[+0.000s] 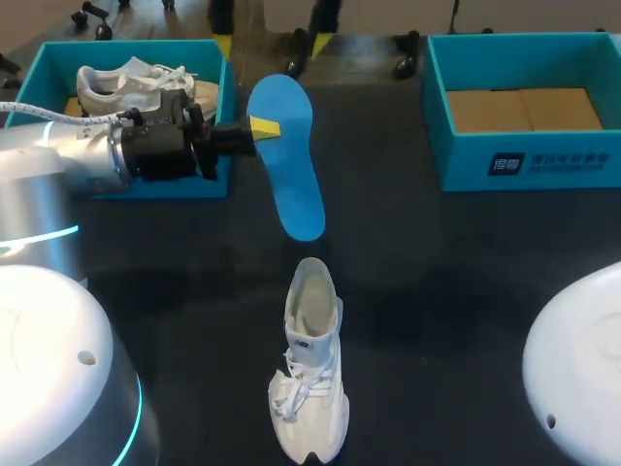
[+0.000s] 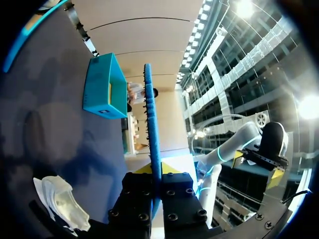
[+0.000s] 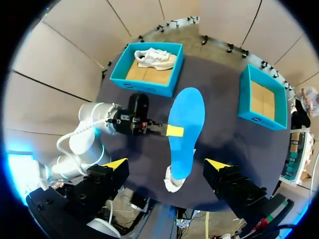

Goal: Take the shoe out of the shoebox, open the shoe tongue, remove and reinsert the insole, then place the shoe into the shoebox

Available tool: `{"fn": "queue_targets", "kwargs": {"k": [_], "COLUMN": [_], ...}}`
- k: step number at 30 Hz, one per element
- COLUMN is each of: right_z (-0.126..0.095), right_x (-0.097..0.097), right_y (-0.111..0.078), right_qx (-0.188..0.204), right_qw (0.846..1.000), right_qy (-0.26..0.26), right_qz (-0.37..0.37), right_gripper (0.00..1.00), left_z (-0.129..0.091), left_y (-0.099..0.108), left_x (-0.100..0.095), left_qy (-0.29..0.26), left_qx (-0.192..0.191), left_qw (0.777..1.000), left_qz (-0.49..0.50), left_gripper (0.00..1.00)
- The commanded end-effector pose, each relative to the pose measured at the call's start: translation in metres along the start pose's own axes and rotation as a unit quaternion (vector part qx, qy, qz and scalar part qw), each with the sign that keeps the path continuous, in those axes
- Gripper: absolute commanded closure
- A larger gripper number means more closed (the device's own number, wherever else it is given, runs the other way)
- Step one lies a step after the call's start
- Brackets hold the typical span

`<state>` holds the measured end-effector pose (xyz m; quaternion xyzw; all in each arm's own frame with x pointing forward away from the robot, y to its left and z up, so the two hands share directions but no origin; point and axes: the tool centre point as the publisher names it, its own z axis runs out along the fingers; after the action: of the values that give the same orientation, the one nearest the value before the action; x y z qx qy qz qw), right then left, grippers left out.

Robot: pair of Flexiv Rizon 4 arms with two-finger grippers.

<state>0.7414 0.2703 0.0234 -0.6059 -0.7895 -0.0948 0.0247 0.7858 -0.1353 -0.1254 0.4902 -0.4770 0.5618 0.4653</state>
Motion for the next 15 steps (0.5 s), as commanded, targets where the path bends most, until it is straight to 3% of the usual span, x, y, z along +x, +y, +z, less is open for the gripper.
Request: {"fn": "queue_targets", "kwargs": {"k": [1,15], "right_z": [0.0057,0.0113], "right_x": [0.0131,0.0109], "right_y": [0.0001,-0.0059], "right_qx": [-0.001,0.009], "right_qw": [0.987,0.988], "right_qy": [-0.160,-0.149], "right_qz": [0.005,0.037], "right_gripper": [0.00,0.00], "left_z": [0.0000,0.0000], "left_y": [-0.0002,-0.0002], "left_x": [-0.0008,-0.0008], "left_qy": [-0.001,-0.001], "left_qx": [-0.002,-0.002], "left_qw": [1.000,1.000], "left_qz": [0.000,0.000], "left_gripper": [1.00,1.00]}}
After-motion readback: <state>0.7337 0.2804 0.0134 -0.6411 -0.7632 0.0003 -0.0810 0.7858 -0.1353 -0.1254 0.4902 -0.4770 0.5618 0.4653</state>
